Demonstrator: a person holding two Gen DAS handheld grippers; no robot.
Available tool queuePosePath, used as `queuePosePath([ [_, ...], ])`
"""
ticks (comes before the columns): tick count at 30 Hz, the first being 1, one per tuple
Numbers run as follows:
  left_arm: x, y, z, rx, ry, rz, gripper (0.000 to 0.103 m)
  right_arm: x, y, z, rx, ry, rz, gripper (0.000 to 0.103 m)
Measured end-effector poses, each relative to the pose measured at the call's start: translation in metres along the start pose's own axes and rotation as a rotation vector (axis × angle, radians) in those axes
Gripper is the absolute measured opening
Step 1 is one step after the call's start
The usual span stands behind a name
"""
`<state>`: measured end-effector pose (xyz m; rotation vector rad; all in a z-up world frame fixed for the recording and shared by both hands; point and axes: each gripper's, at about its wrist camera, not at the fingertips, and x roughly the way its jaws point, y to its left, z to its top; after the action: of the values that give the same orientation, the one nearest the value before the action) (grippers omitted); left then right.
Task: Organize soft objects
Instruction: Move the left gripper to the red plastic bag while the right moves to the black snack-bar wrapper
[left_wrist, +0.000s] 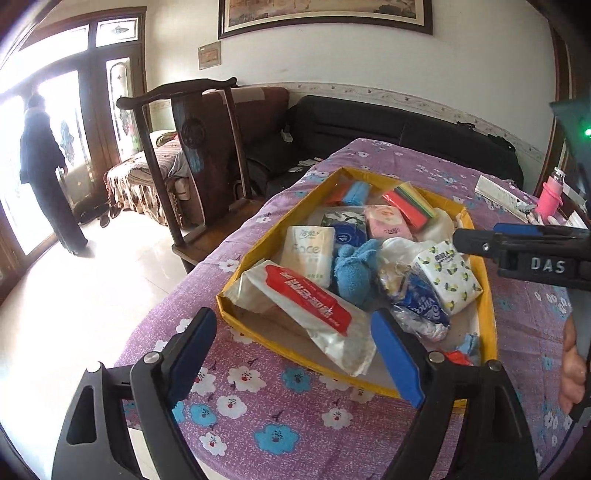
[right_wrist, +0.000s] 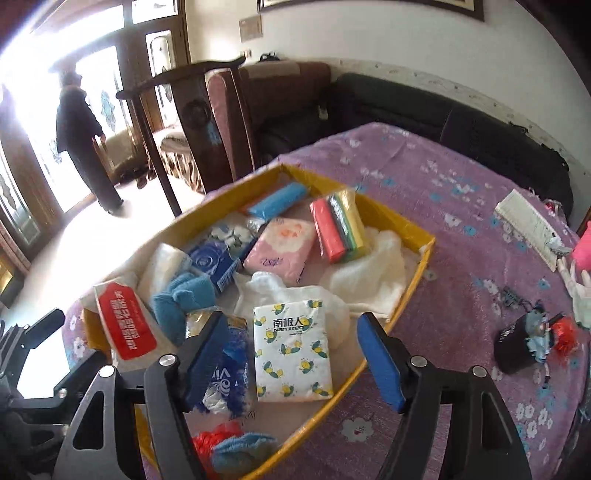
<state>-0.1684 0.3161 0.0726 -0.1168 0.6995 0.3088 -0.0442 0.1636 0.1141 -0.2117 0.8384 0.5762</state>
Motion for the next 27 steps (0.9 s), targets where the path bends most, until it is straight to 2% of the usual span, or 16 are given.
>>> queuePosePath([
  [5, -0.009, -0.018, -0.001, 0.045, -0.005, 0.007, 0.087, -0.023, -0.014, -0.01, 0.01, -0.04, -0.013, 0.081],
  [13, -0.019, -0.054, -0.003, 0.124, -0.001, 0.0, 0.088, -0.043, -0.056, -0.036, 0.091, -0.048, -0.023, 0.081],
  [19, -0.02, -0.08, -0.005, 0.144, 0.039, -0.105, 0.088, -0.054, -0.101, -0.06, 0.182, -0.061, -0.04, 0.083],
  [22, -0.024, -0.099, -0.008, 0.19, 0.034, -0.14, 0.088, -0.055, -0.125, -0.071, 0.233, -0.056, -0.046, 0.083],
  [27, -0.029, -0.136, -0.011, 0.26, 0.049, -0.252, 0.088, -0.062, -0.163, -0.09, 0.285, -0.054, -0.089, 0.083],
])
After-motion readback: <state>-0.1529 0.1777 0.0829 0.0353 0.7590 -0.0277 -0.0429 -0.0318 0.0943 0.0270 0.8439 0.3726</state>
